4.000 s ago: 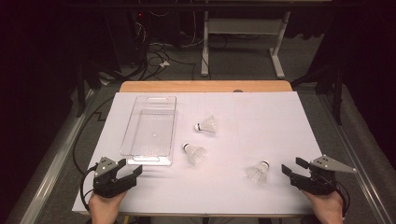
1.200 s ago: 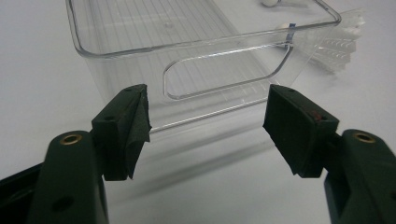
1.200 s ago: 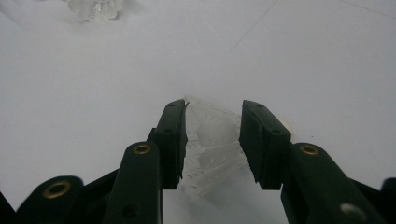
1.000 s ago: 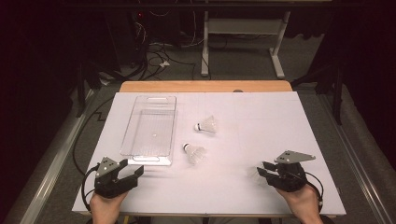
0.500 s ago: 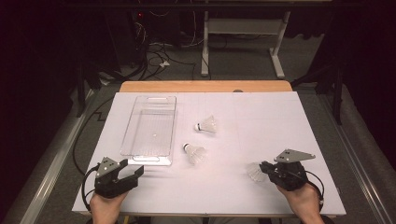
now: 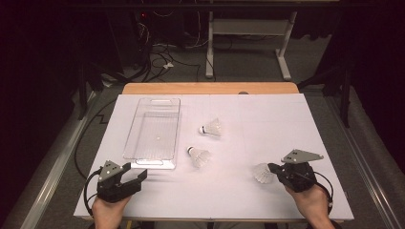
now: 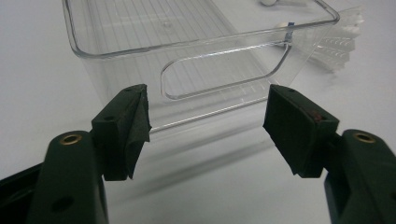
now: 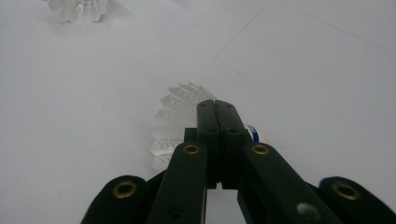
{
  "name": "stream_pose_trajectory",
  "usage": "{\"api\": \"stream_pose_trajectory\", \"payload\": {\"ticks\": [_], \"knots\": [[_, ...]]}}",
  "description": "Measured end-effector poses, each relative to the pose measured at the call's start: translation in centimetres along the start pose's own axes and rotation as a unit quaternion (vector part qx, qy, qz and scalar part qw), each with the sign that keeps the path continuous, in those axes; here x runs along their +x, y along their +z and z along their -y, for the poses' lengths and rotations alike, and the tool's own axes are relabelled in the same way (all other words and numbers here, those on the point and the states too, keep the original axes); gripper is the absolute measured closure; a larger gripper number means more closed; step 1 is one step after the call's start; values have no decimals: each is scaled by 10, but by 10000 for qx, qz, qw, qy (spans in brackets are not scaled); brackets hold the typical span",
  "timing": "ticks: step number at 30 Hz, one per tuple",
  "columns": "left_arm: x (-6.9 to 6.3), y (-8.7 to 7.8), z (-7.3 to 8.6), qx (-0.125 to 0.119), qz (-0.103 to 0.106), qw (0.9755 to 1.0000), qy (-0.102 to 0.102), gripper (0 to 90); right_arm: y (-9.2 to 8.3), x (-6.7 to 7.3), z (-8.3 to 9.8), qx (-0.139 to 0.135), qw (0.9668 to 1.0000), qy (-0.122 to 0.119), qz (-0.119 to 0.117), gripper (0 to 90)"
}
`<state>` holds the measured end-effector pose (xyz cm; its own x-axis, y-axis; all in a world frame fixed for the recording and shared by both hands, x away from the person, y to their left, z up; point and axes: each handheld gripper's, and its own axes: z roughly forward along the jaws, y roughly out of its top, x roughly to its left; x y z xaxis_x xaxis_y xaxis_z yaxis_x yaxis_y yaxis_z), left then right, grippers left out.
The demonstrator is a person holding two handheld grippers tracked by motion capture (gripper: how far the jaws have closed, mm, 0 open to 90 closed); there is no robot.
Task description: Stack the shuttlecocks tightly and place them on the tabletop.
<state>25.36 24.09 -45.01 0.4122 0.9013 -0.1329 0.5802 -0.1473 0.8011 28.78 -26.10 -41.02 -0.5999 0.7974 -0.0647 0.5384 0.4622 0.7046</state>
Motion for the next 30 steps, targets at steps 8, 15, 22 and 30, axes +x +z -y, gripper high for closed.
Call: {"api": "stream_pose_trajectory", "payload": {"ticks": [8, 15, 22, 30], "knots": [[0, 0, 0, 14, -5, 10000, 34, 321, 0, -5, -11, -70, 10000, -10, -9, 900], [-1, 0, 0, -1, 8, 10000, 29, 321, 6, -5, -30, -91, 9999, -108, -94, 900], [-1, 1, 0, 3, 23, 10000, 52, 319, 16, -3, -44, -99, 9996, -177, -201, 900], [-1, 1, 0, 25, 39, 9999, 91, 319, 32, -1, -62, -72, 9993, -199, -293, 900]]}}
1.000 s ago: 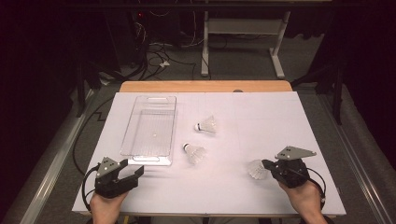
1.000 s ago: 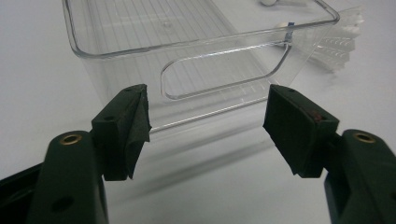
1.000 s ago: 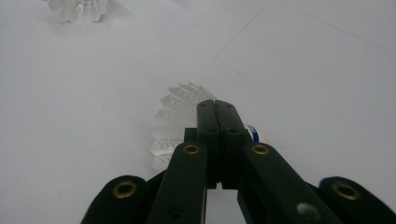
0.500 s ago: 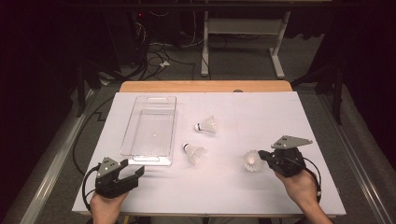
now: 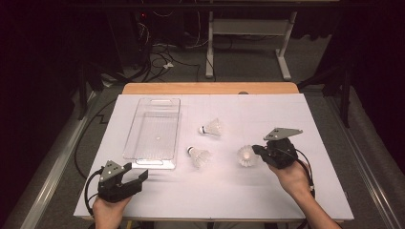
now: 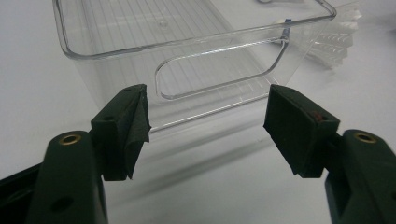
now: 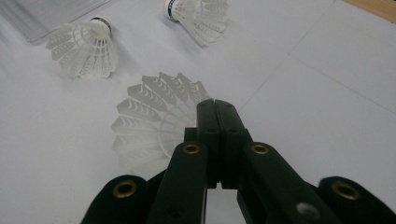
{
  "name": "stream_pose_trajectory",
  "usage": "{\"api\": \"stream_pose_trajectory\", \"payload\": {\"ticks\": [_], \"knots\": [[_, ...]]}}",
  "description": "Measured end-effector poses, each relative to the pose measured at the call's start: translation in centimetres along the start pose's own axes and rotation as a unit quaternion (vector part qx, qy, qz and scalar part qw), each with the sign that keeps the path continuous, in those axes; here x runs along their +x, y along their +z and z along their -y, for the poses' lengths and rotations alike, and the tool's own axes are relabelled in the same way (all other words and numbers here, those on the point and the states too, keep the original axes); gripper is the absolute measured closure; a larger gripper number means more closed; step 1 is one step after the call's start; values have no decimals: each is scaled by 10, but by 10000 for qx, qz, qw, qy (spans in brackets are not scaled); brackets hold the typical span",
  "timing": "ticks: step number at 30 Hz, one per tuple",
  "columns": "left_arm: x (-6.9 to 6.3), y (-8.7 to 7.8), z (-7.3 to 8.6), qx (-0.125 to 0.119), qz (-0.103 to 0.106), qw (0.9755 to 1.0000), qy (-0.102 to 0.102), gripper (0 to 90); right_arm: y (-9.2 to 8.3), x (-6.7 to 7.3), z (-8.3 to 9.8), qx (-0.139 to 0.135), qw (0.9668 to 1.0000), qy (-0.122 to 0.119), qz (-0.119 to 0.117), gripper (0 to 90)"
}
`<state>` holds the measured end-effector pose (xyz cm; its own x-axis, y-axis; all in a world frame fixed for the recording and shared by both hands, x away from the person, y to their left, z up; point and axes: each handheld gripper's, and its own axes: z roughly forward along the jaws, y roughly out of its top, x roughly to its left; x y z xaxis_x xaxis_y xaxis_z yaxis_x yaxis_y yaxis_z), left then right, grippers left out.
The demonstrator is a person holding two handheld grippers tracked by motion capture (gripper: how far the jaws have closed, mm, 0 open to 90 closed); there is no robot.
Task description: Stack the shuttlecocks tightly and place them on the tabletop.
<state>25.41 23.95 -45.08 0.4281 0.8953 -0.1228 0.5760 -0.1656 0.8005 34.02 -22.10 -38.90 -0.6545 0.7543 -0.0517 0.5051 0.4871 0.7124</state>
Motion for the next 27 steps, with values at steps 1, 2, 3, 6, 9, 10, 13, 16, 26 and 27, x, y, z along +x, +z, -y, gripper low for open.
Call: {"api": "stream_pose_trajectory", "payload": {"ticks": [1, 2, 3, 6, 9, 10, 13, 16, 26, 27], "knots": [[0, 0, 0, 3, 1, 10000, 4, 318, 2, 0, -1, 1, 10000, 13, -9, 900], [0, 0, 0, 3, 1, 10000, 4, 318, 2, 0, -1, 1, 10000, 13, -9, 900], [0, 0, 0, 6, 1, 10000, 18, 319, 5, -1, -4, 0, 10000, 48, -36, 900], [0, 1, 0, 20, 3, 10000, 25, 318, 10, -2, -8, -18, 9998, 144, -113, 900], [0, 1, 0, 26, 8, 10000, 30, 319, 13, -3, -11, -39, 9998, 151, -157, 900], [-1, 1, 0, 20, 10, 10000, 25, 319, 17, -2, -15, -20, 9997, 150, -173, 900], [-1, 1, 0, 25, 25, 10000, 28, 318, 22, -2, -20, 0, 9997, 147, -211, 900], [-1, 1, 0, 27, 33, 10000, 32, 318, 28, -2, -24, -3, 9995, 196, -260, 900], [-1, 1, 0, 9, 11, 10000, 32, 312, 42, 1, -34, 26, 9991, 227, -346, 900], [-1, 1, 0, 5, 15, 10000, 36, 312, 43, 2, -36, 29, 9991, 209, -355, 900]]}}
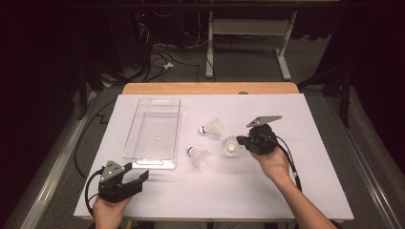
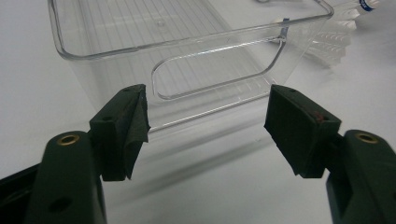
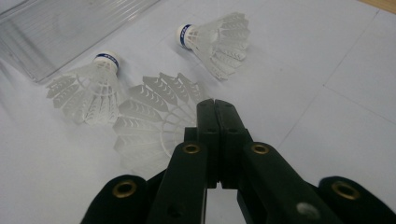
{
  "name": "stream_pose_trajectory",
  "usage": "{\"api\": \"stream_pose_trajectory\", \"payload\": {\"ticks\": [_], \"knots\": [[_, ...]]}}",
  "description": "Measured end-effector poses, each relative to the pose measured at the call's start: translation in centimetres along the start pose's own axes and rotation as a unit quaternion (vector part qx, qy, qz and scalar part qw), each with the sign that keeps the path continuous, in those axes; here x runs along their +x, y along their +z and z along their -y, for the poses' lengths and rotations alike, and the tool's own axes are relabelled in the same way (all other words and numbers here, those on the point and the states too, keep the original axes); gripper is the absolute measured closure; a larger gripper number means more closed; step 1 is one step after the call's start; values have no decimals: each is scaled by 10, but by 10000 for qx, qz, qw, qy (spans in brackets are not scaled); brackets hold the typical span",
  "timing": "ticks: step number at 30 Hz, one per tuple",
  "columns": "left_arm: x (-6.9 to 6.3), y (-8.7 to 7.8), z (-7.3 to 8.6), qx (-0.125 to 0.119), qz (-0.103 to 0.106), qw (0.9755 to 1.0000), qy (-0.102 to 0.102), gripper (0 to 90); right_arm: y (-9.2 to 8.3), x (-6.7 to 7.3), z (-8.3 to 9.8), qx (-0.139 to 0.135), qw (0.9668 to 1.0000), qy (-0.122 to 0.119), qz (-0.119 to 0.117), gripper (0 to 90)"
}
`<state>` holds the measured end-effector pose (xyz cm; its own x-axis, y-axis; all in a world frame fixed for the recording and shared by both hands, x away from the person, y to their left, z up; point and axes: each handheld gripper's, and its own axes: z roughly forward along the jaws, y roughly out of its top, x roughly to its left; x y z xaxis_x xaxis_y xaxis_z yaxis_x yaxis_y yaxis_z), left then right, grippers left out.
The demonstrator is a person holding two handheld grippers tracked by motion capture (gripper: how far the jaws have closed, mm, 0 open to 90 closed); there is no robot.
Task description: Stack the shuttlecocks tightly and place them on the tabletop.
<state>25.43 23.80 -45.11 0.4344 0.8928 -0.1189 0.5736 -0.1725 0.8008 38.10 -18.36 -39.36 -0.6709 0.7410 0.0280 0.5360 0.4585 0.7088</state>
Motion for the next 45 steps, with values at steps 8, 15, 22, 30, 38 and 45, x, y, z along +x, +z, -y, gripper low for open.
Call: {"api": "stream_pose_trajectory", "payload": {"ticks": [8, 15, 22, 30, 38, 45], "knots": [[0, 0, 0, 2, -8, 10000, 1, 309, 6, 1, -5, 42, 10000, -8, -21, 900], [0, 0, 0, 8, -13, 10000, 13, 307, 10, -2, -4, 111, 9999, 73, -14, 900], [0, 0, 0, 2, -10, 10000, 1, 307, 12, -5, -3, 148, 9998, 95, 6, 900], [0, 0, 0, 2, -7, 10000, -2, 307, 13, -6, -3, 173, 9998, 126, 41, 900], [0, 0, 0, 7, 2, 10000, -11, 307, 11, -11, -1, 226, 9995, 172, 116, 895], [0, 0, 0, 17, 10, 10000, -12, 309, 11, -14, 1, 228, 9994, 149, 206, 887]]}}
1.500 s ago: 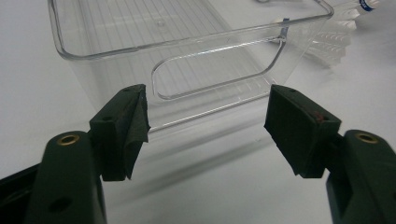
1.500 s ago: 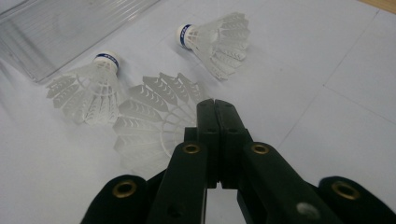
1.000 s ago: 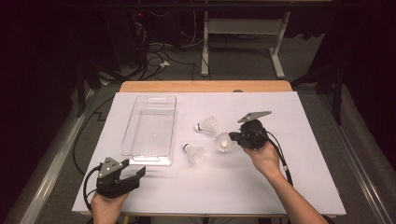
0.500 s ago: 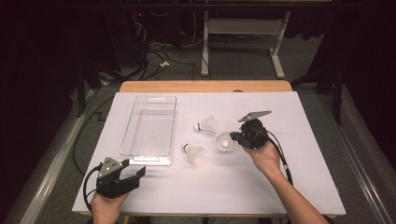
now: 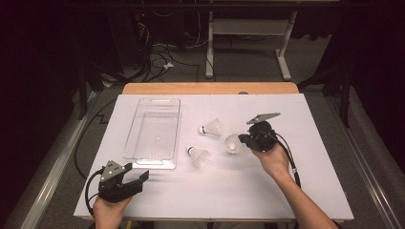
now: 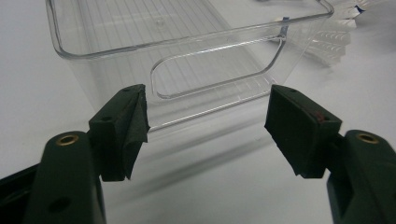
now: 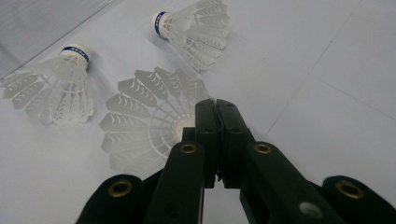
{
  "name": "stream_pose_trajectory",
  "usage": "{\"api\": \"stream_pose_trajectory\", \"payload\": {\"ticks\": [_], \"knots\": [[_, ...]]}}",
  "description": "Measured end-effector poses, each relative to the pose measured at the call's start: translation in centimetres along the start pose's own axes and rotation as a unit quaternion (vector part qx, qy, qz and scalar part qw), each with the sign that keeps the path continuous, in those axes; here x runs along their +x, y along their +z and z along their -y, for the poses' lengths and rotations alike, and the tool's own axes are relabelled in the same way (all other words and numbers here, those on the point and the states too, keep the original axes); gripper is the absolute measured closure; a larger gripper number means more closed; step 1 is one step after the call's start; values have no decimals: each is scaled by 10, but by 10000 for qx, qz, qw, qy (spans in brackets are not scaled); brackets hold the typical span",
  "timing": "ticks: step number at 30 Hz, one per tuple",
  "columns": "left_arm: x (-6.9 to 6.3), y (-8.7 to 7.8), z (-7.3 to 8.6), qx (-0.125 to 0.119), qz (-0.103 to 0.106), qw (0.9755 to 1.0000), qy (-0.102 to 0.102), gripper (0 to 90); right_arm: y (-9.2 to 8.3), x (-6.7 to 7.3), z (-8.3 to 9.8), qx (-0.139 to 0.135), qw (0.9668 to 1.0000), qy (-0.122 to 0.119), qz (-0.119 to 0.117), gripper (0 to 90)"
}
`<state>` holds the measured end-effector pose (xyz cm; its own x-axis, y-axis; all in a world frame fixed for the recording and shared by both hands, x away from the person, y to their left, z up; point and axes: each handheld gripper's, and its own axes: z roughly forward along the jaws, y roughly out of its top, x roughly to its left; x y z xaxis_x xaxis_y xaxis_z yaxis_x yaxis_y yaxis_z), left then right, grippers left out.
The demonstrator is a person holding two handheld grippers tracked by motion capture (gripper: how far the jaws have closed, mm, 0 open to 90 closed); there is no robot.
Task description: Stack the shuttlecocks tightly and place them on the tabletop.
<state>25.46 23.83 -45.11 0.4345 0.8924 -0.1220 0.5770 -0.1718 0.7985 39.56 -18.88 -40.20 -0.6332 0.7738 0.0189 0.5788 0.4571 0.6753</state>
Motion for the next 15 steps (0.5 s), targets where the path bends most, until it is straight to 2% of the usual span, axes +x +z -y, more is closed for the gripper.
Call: {"api": "stream_pose_trajectory", "payload": {"ticks": [15], "knots": [[0, 0, 0, 8, 2, 10000, 4, 309, -4, -9, 8, 29, 9999, 42, 131, 870]]}}
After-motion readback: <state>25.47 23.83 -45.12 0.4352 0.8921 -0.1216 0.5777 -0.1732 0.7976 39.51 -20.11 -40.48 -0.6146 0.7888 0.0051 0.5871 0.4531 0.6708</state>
